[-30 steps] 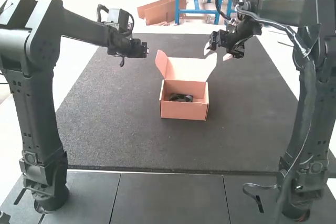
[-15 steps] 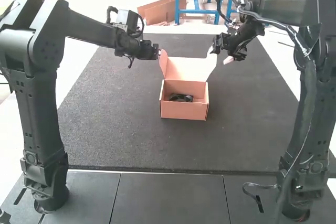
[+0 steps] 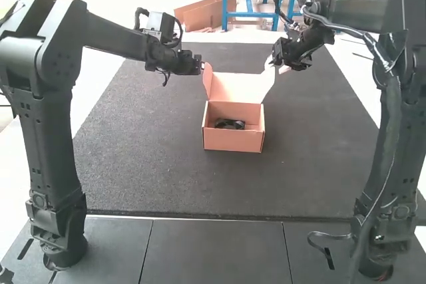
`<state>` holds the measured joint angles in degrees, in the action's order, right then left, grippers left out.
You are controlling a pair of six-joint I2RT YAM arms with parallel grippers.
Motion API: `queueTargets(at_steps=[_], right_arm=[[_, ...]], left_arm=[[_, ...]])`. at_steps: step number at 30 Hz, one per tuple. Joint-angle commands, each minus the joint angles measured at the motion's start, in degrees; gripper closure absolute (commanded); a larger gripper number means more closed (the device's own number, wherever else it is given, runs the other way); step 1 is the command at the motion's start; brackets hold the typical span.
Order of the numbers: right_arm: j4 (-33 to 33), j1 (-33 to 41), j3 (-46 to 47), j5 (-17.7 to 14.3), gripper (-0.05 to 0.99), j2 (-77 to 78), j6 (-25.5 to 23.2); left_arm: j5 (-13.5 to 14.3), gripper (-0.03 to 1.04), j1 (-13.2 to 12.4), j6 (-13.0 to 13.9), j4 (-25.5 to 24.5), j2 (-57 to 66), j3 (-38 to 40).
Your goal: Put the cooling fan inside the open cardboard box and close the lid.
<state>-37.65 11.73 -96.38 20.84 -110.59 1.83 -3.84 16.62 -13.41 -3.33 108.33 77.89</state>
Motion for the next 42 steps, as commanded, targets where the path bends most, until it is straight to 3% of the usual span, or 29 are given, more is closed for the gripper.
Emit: queueTargets(at_steps=[1, 7, 27, 33, 42], right_arm=[[0.8, -0.3, -0.9, 0.5, 0.45, 0.2, 0.7], [2.3, -0.3, 0.0, 0.9, 0.56, 0.2, 1.4], [3.1, -0.1, 1.4, 1.0, 0.59, -0.7, 1.5], [3.9, -0.1, 1.4, 1.1, 0.69, -0.9, 1.5], [3.8, -0.1, 1.4, 1.7, 0.74, -1.9, 1.6]], left_arm=[[-1.0, 0.04, 0.3, -0.7, 0.5, -1.0, 2.4], [-1.0, 0.04, 0.3, -0.7, 0.5, -1.2, 2.4], [-1.0, 0.04, 0.3, -0.7, -0.5, -1.8, 2.4], [-1.0, 0.04, 0.3, -0.7, -1.0, -2.0, 2.2], [-1.0, 0.04, 0.3, -0.7, -1.0, -2.0, 2.3]])
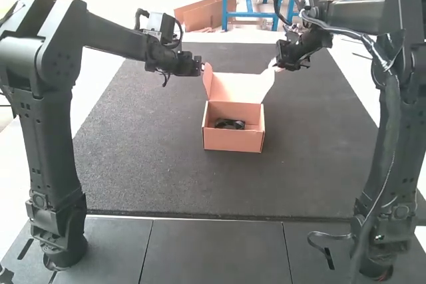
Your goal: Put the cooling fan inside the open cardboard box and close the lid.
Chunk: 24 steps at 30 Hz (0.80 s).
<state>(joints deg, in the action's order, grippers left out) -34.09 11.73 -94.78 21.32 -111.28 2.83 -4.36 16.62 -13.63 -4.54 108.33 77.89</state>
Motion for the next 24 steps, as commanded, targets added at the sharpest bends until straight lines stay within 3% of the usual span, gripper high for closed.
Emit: queueTargets(at_steps=[1, 6, 18, 24], right_arm=[[0.2, -0.1, -0.1, 1.3, 0.76, -1.2, 0.7], [0.4, -0.1, 0.1, 1.3, 0.85, -1.1, 0.8], [0.4, 1.5, 0.4, 2.1, 0.89, 0.7, 2.4], [1.1, 3.4, 2.8, 1.6, 0.95, 2.9, 2.5]], left_arm=[[-0.6, 0.04, 0.3, -0.5, 0.2, -2.0, 2.4], [-0.7, 0.04, 0.3, -0.5, 0.1, -2.2, 2.1], [-3.7, 0.04, 2.1, -0.5, 0.1, -4.4, 1.8], [-3.7, 0.04, 2.6, -0.5, -0.8, -5.3, 1.7]])
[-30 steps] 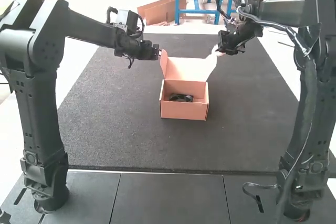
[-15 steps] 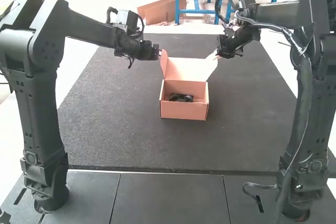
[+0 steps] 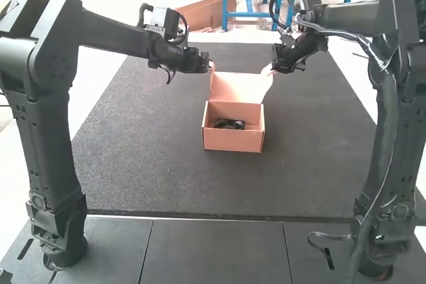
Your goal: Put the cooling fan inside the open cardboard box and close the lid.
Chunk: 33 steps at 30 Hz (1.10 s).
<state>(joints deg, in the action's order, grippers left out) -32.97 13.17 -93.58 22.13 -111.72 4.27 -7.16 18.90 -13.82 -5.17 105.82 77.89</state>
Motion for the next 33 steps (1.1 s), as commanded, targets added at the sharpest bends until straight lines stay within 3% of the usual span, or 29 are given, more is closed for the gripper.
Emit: queueTargets(at_steps=[1, 25, 33], right_arm=[[0.2, 2.3, 2.2, 0.4, 0.95, 3.9, 1.2], [17.2, 9.1, 23.8, -14.2, 0.95, 18.0, -0.4], [20.6, 9.8, 29.1, -15.5, 0.95, 21.7, -1.7]], left_arm=[[-0.9, 0.04, 0.4, -0.3, -0.4, -3.0, 1.6], [-1.5, 0.04, 1.0, -0.7, 0.0, -8.1, -5.9], [-2.2, 0.04, 1.8, -0.7, 0.4, -9.2, -8.6]])
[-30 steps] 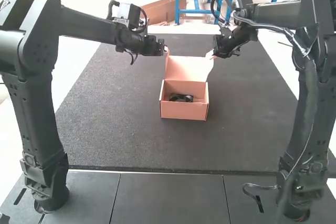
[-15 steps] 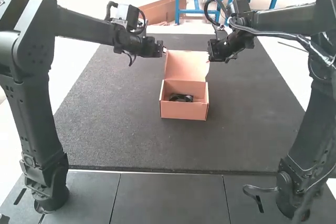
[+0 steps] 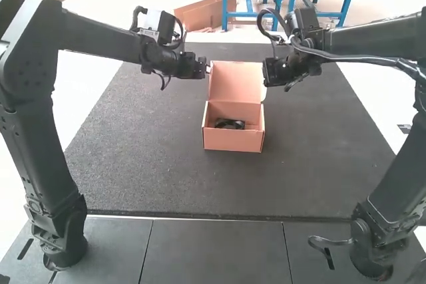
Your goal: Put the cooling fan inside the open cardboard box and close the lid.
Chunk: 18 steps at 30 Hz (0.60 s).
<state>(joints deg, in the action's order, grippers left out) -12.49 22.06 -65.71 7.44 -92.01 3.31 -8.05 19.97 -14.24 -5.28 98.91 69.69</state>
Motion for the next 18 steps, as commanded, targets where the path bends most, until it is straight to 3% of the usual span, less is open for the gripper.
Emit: queueTargets(at_steps=[1, 18], right_arm=[[0.3, 0.9, 1.6, -0.9, 0.95, 2.4, -0.9], [3.3, 3.6, 7.8, 0.8, 0.95, 5.7, -2.9]], left_arm=[[-1.6, 0.04, 0.9, -0.3, 0.6, -2.5, -0.7], [-1.5, 0.04, 2.0, -0.7, 1.6, -5.2, -5.0]])
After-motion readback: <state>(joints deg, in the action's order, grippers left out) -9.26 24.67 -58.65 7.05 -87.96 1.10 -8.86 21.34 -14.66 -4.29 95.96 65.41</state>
